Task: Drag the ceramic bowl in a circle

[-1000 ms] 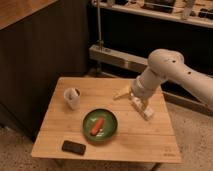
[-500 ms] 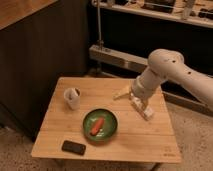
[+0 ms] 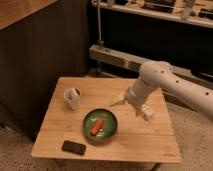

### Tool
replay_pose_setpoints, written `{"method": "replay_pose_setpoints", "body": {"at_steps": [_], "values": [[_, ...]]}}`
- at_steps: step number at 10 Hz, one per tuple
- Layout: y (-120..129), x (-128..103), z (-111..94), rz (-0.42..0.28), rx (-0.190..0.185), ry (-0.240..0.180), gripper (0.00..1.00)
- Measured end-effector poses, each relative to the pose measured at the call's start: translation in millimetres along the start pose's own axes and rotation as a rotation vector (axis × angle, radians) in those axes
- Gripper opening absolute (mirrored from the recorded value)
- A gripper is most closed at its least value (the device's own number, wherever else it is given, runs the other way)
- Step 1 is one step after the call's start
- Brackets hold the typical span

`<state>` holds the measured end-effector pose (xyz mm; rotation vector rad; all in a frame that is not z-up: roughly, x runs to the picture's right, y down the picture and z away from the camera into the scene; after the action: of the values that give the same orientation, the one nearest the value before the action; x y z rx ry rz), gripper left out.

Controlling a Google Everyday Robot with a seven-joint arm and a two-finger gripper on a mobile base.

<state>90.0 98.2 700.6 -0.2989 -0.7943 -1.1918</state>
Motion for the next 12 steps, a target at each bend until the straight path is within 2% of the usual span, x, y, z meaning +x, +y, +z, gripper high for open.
{"method": "replay_pose_setpoints", "body": {"at_steps": [1,5,8,12], "values": [[-6.0,0.2,13.8,-0.027,0.012,0.01,0.8],[6.2,1.6,60.2,-0.078,0.027,0.027,0.8],[8.7,1.3,78.5,-0.079,0.006,0.032,0.8],[15.3,7.0,99.8,-0.073,-0.004,0.012,0.8]]}}
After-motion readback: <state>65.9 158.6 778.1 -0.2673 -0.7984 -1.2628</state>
